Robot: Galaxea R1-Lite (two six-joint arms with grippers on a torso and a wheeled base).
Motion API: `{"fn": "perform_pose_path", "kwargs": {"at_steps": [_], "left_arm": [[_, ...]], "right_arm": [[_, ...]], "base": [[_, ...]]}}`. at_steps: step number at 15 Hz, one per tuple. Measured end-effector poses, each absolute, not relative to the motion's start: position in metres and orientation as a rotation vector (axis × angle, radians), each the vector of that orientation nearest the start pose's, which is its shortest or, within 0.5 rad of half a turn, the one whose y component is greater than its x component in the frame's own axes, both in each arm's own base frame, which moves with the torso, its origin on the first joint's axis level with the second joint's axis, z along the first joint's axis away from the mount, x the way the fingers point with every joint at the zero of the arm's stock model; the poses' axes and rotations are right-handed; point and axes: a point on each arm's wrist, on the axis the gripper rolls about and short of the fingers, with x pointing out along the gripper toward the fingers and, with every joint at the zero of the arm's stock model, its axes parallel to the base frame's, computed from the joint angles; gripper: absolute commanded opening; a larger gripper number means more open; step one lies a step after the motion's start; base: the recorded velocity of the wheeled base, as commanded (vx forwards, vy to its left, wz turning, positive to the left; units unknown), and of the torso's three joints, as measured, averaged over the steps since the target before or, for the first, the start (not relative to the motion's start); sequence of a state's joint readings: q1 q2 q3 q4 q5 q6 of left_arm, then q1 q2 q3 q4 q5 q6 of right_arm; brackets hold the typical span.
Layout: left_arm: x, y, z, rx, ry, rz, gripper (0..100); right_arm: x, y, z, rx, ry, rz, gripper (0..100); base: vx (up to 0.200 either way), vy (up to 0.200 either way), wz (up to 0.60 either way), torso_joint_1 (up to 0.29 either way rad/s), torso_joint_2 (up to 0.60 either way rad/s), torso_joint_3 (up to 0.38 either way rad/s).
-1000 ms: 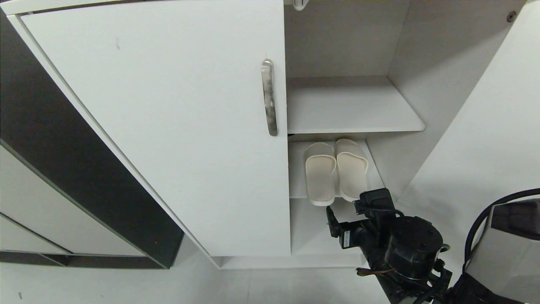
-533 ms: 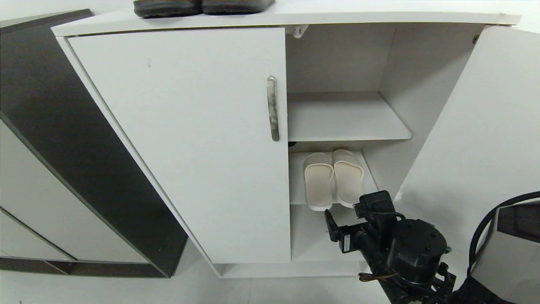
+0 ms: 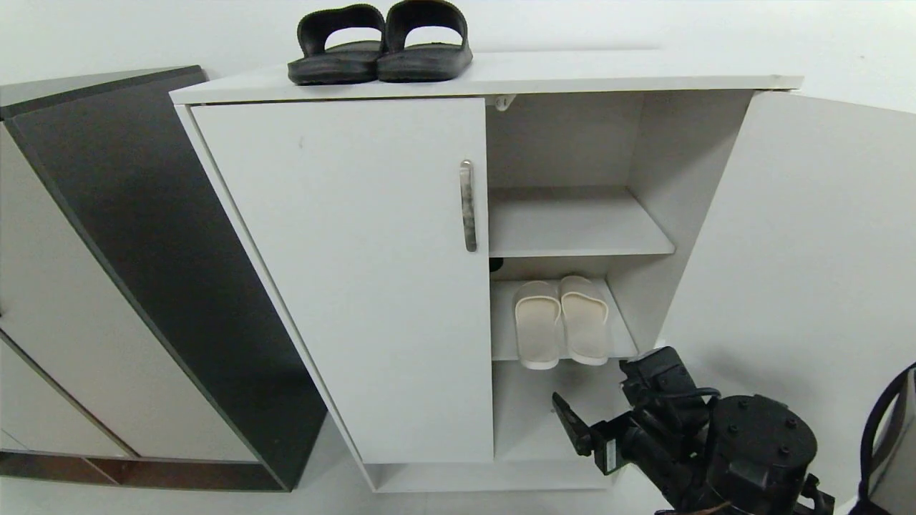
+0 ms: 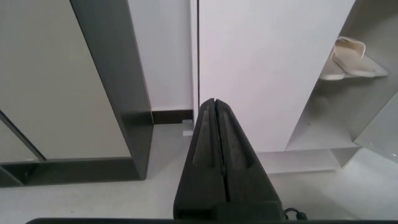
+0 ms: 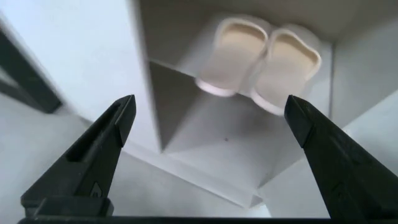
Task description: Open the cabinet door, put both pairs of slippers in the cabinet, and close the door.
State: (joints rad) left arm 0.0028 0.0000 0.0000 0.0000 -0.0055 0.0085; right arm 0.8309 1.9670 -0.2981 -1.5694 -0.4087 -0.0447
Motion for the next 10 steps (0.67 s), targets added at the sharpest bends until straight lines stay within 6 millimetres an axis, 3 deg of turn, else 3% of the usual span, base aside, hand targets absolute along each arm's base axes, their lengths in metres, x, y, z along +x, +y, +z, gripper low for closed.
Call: {"fn": "perform_pose_path", "kwargs": {"at_steps": [6, 10], "left_arm": [[-0.023, 0.0, 0.075, 0.009, 0.0, -0.003, 0], [-0.023, 0.0, 0.075, 0.009, 0.0, -0.003, 0]], "right_arm": [[0.179, 0.19, 0.091, -0.085, 0.082, 0.518, 100], [0.174, 0.188, 0.088, -0.091, 0.093, 0.574, 100]], "base": [[0.0, 0.0, 0.0, 0.0, 0.0, 0.0], [0.0, 0.2, 0.0, 0.002, 0.0, 0.005]]}}
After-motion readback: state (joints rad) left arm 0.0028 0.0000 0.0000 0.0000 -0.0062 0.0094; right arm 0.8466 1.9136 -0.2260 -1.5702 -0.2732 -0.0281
